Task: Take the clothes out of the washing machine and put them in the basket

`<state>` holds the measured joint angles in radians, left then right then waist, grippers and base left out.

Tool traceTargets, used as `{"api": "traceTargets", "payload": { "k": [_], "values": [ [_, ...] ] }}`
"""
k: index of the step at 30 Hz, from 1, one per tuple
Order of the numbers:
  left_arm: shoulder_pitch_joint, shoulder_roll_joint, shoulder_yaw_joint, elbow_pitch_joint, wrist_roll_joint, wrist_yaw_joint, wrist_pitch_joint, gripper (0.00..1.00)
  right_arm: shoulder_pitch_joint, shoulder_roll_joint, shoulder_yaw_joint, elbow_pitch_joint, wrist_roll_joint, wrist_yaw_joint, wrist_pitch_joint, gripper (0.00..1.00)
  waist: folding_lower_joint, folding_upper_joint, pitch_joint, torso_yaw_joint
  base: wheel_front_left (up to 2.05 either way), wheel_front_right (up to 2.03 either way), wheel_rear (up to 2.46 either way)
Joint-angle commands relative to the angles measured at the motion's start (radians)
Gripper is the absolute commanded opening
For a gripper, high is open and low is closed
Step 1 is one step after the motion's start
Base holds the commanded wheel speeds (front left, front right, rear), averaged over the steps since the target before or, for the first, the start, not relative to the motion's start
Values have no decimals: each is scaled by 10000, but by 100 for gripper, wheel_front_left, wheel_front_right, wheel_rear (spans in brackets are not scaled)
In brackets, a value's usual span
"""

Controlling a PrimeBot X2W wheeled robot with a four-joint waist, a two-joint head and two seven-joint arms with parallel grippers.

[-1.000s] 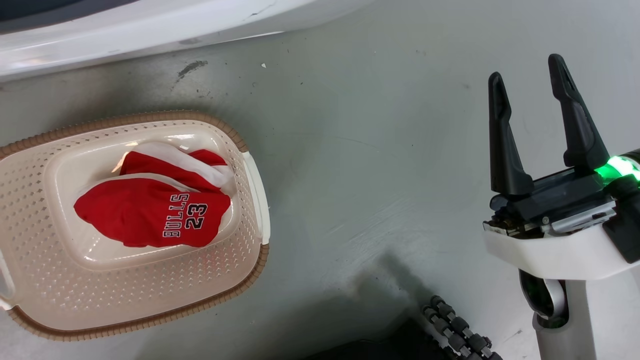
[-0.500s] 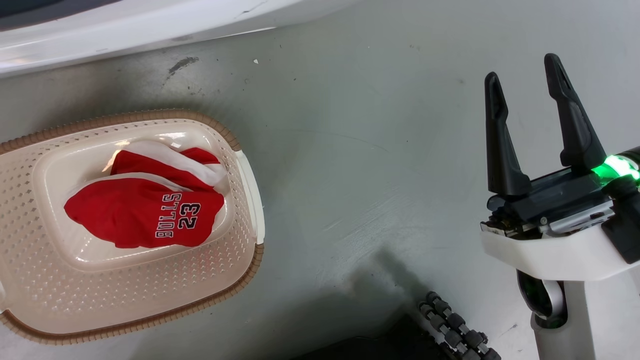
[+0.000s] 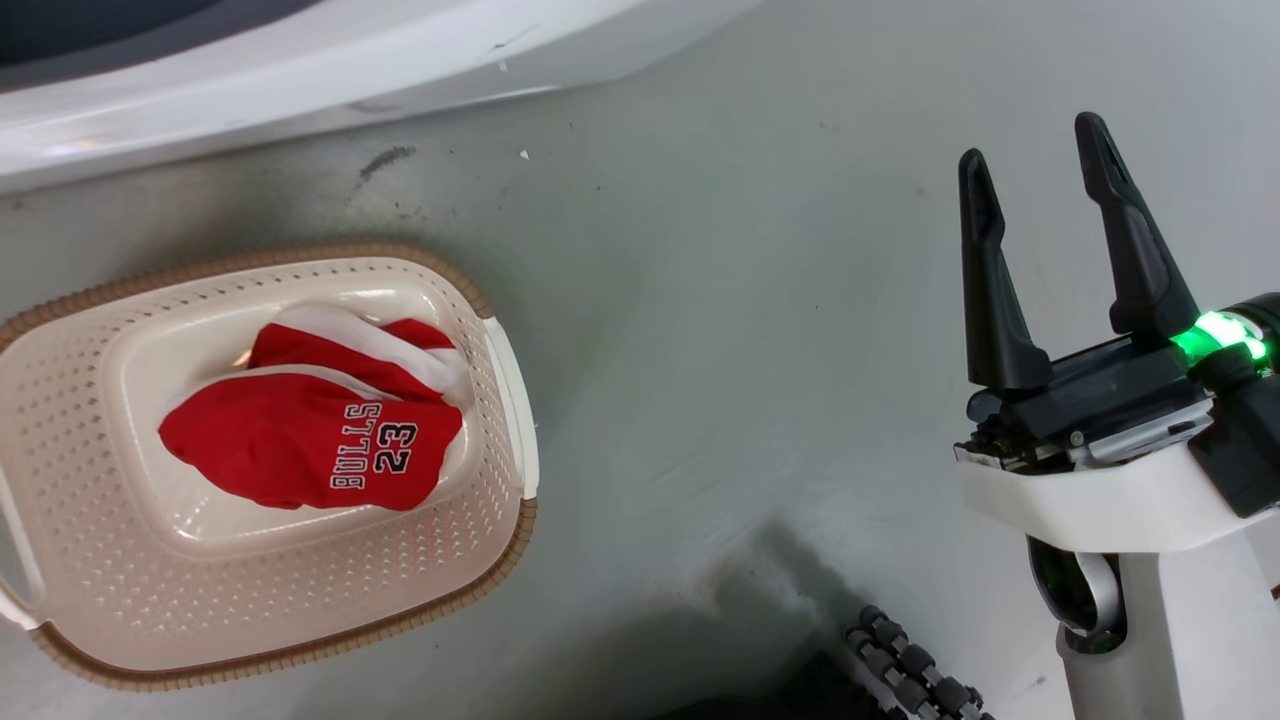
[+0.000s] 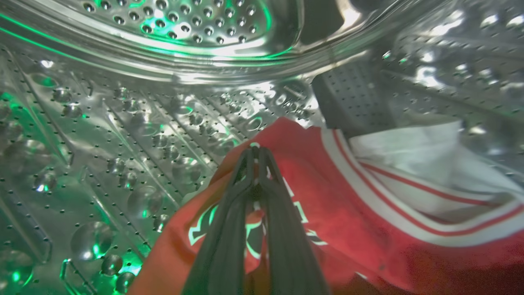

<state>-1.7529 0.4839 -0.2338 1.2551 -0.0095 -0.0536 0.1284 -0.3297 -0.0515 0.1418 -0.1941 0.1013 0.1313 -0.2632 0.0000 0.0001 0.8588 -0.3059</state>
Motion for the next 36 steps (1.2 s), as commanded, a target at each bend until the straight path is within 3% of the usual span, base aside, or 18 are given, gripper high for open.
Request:
{"api": "traceTargets", "payload": {
  "k": [1,11,24,30,36],
  "values": [
    [226,-84,20,32,-95,-32,-143,0,-10,24,-4,24,-17,-10,-22,100,0,-1,-228,57,0,0,0],
    [1710,-690,-86,152,-595,-556,-1763,0,395,21,32,343,-241,-10,-23,100,0,-1,-1599,461,0,0,0],
    [5041,-1804,-52,106,-1640,-746,-3716,0,1384,18,48,824,-765,-11,-22,100,0,-1,-3813,1187,0,0,0],
    [6800,-2019,-281,-823,-1977,-754,-3940,0,1910,18,24,1027,-1000,-9,-23,100,0,-1,-4812,1481,0,0,0],
    [8756,-2057,-226,-2960,-2315,-751,-3950,0,2448,20,-36,1225,-1180,-11,-22,100,0,-1,-5809,1749,0,0,0]
  ]
}}
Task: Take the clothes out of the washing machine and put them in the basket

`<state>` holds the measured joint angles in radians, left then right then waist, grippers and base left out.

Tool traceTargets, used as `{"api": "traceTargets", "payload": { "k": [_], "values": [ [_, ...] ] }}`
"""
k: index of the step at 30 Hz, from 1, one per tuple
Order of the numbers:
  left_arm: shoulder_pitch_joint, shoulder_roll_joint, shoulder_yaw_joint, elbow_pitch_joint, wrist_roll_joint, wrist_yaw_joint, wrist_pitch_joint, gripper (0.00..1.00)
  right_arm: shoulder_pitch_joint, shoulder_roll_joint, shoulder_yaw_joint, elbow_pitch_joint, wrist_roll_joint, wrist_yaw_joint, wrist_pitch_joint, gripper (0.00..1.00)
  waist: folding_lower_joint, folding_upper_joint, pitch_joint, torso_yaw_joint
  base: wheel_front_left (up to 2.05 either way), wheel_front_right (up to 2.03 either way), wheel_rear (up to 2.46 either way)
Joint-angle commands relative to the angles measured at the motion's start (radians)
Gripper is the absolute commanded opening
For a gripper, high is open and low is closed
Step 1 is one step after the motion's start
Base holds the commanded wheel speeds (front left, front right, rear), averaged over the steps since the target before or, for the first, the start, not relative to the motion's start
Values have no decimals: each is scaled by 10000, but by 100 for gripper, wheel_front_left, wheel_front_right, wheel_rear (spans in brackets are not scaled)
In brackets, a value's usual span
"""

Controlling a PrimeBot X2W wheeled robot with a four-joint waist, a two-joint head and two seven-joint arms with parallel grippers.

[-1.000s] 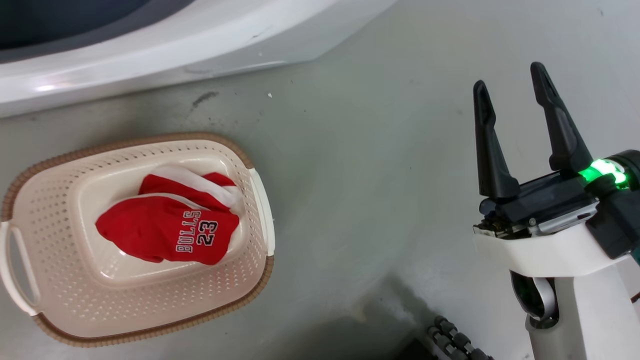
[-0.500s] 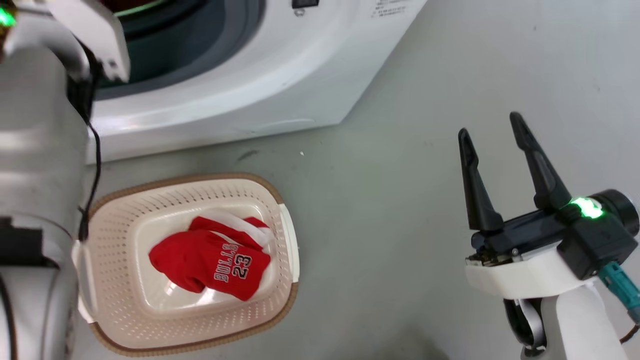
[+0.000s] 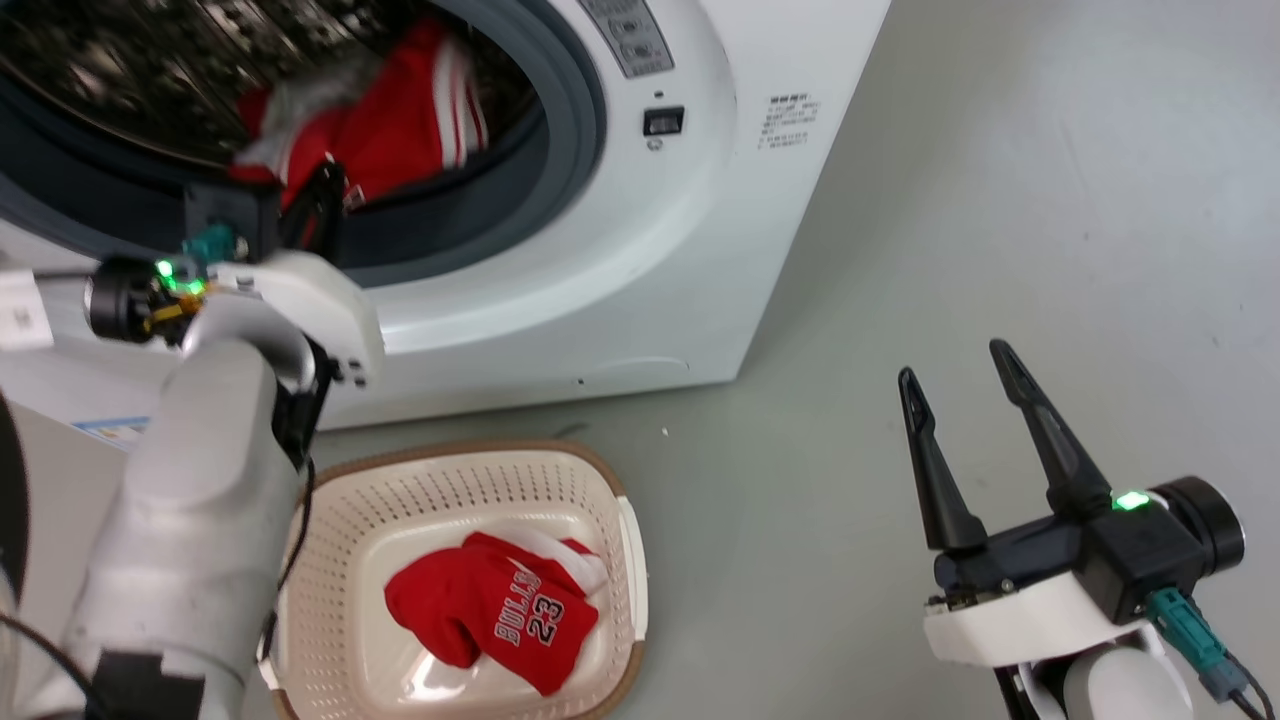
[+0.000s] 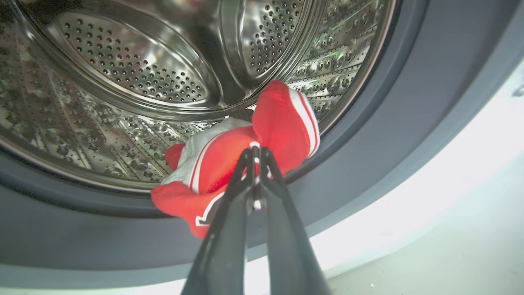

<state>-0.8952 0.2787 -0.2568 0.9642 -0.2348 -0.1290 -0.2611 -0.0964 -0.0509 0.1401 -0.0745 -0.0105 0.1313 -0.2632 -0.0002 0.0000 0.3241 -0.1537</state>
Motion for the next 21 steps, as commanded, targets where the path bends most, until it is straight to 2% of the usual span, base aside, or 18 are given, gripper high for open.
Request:
{"api": "traceTargets", "payload": {
  "k": [1,11,21],
  "values": [
    [492,-21,56,-385,-103,3,-52,0,207,14,-27,40,-89,-9,-22,100,2,0,-623,263,0,0,0],
    [3262,-210,-83,-3192,-253,236,-4,0,879,14,17,270,-185,-11,-22,100,2,0,-1704,500,0,0,0],
    [5654,80,-365,-6533,-308,722,993,0,1403,16,2,414,-188,-11,-22,100,2,0,-2465,744,0,0,0]
  ]
}}
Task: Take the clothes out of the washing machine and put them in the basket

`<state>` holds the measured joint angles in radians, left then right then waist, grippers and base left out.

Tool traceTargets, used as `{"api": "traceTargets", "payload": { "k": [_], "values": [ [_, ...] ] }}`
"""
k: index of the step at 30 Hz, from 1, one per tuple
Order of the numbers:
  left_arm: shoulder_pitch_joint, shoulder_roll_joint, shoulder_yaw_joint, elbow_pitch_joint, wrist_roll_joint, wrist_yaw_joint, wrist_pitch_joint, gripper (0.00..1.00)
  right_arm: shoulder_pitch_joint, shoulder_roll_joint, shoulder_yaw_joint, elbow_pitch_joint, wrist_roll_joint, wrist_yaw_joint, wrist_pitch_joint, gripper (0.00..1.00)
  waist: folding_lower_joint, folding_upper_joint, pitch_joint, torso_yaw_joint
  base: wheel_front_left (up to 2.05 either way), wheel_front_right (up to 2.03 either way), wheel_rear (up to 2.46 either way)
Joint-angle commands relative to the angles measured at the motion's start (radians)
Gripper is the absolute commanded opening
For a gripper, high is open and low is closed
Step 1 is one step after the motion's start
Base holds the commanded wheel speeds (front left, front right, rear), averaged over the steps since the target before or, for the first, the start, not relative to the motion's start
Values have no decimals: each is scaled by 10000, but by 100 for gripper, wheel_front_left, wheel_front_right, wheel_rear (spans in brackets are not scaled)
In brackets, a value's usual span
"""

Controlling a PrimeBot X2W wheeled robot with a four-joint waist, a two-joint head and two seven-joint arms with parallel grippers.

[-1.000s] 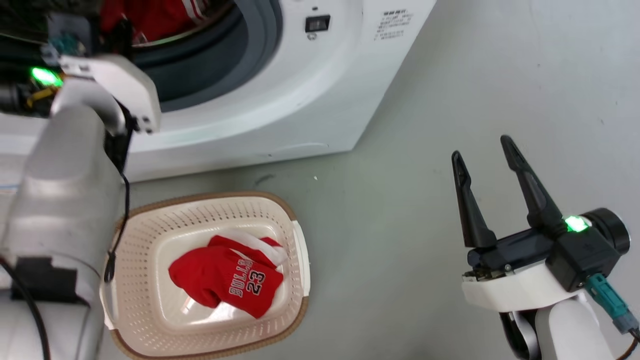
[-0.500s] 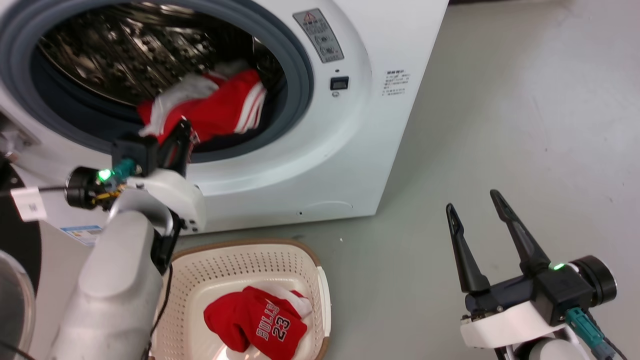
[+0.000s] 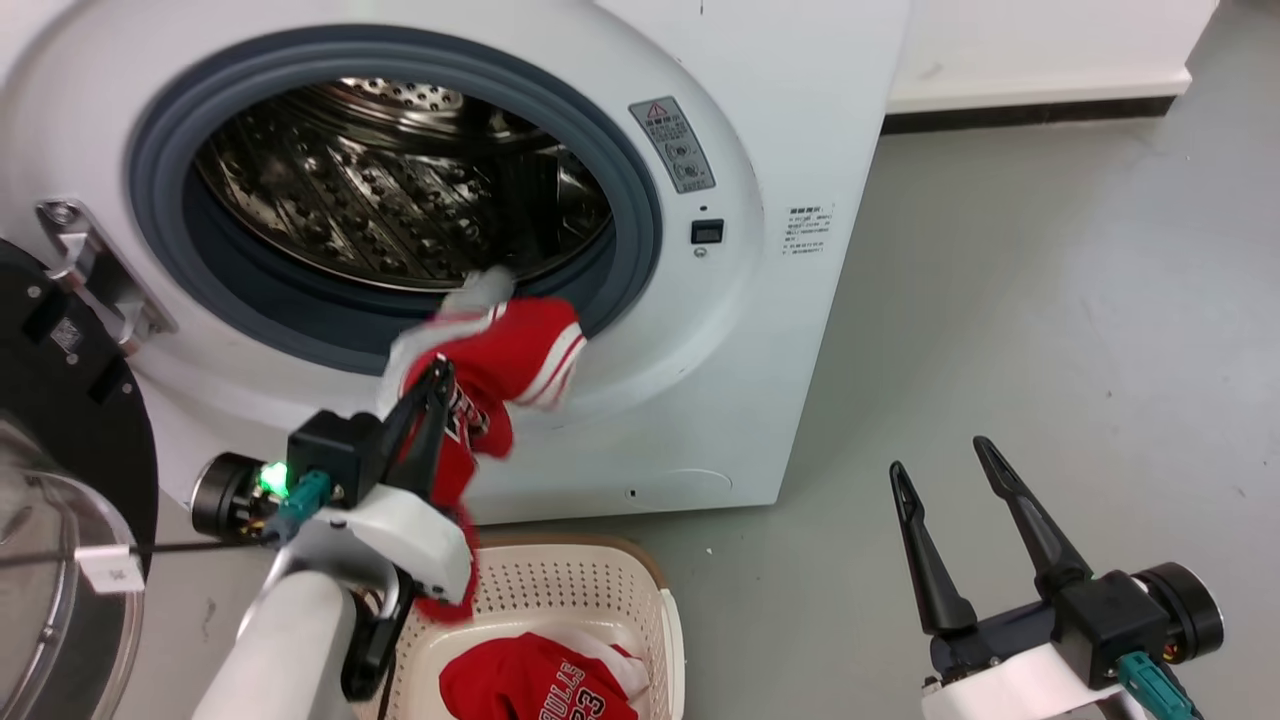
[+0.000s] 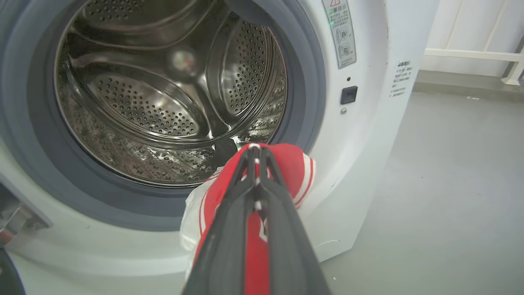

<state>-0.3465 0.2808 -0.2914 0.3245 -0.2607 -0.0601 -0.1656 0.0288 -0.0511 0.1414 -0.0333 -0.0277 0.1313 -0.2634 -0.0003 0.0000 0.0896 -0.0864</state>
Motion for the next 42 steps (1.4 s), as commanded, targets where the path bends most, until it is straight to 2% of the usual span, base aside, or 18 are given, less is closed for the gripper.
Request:
{"api": "traceTargets", "payload": {
  "k": [1,9,18,32,42],
  "values": [
    [385,103,-47,-482,-56,84,164,0,198,18,-19,24,-21,-9,-20,100,3,0,-182,93,0,0,0],
    [1712,360,-215,-2593,-128,359,1046,0,355,18,-7,86,-40,-9,-20,100,3,0,-486,274,0,0,0],
    [2381,206,-472,-2525,-339,384,1119,0,42,18,78,29,-57,-11,-20,100,3,0,-90,74,0,0,0],
    [1604,-205,-976,768,-499,-111,399,0,-874,18,90,-152,-47,-9,-20,100,3,0,1515,-456,0,0,0],
    [-249,-852,-1143,4438,-682,-346,-103,0,-1572,19,-103,-306,23,-9,-20,100,3,0,2987,-518,0,0,0]
  ]
}}
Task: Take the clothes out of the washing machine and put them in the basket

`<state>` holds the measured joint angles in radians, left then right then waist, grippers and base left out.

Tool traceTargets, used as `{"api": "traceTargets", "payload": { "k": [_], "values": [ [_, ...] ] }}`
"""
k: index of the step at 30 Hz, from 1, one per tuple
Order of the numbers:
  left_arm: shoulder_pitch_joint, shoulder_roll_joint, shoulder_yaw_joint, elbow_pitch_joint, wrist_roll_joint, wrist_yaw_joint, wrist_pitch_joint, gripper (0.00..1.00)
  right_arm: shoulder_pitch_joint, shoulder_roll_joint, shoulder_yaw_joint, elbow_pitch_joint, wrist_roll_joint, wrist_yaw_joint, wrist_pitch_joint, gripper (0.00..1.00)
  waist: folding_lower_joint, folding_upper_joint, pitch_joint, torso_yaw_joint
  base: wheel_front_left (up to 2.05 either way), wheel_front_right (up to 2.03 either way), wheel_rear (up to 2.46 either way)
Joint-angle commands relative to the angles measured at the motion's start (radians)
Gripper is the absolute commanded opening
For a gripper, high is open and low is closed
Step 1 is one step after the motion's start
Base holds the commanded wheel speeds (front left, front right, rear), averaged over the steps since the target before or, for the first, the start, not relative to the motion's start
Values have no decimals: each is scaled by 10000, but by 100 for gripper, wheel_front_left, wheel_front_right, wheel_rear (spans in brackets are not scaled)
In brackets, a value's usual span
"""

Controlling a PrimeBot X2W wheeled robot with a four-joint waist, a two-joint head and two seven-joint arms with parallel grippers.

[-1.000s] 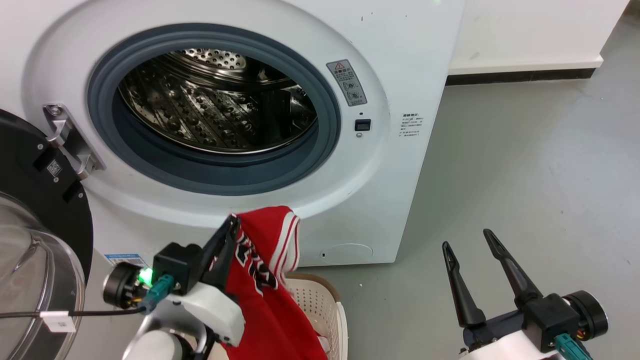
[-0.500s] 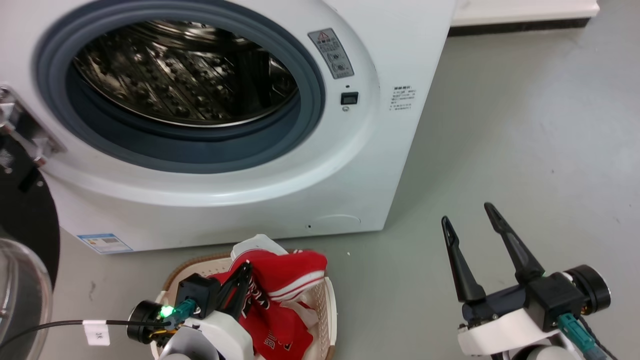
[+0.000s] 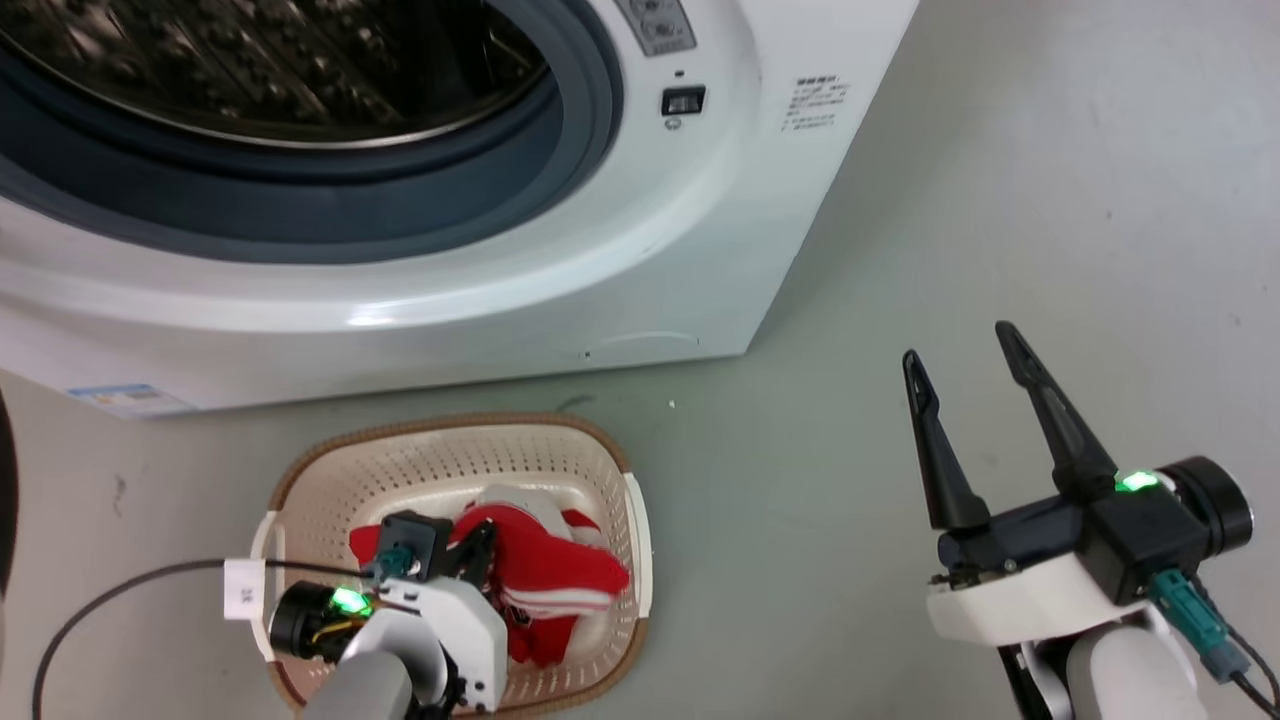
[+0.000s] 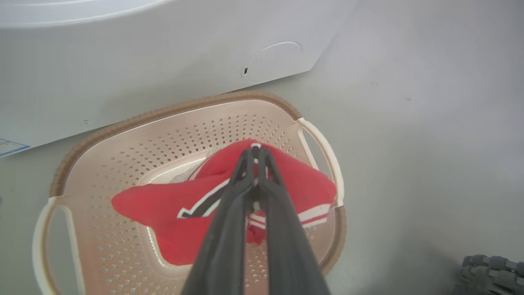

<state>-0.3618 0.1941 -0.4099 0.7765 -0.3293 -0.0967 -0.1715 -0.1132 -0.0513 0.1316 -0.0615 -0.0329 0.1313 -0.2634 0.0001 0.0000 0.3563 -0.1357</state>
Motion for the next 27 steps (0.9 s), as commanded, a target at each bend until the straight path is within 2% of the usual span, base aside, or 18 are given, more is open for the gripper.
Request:
{"api": "traceTargets", "payload": {
  "k": [1,6,14,20,27],
  "values": [
    [-349,-9,-3,261,65,7,-103,0,-248,21,-20,-60,77,-11,-20,100,-1,0,507,-37,0,0,0],
    [-1608,-296,-177,1964,171,-45,-110,0,-682,20,-277,-183,33,-11,-20,100,-1,0,1448,45,0,0,0],
    [-3635,-410,-474,4047,470,84,236,0,-1561,20,-420,-441,32,-11,-19,100,-1,0,3158,-10,0,0,0],
    [-4497,-463,-686,4714,630,157,427,0,-2052,20,-551,-650,105,-11,-19,100,-1,0,4177,-133,0,0,0],
    [-4896,-521,-971,4989,789,302,773,0,-2251,20,-609,-772,112,-11,-19,100,-1,0,4798,-162,0,0,0]
  ]
}}
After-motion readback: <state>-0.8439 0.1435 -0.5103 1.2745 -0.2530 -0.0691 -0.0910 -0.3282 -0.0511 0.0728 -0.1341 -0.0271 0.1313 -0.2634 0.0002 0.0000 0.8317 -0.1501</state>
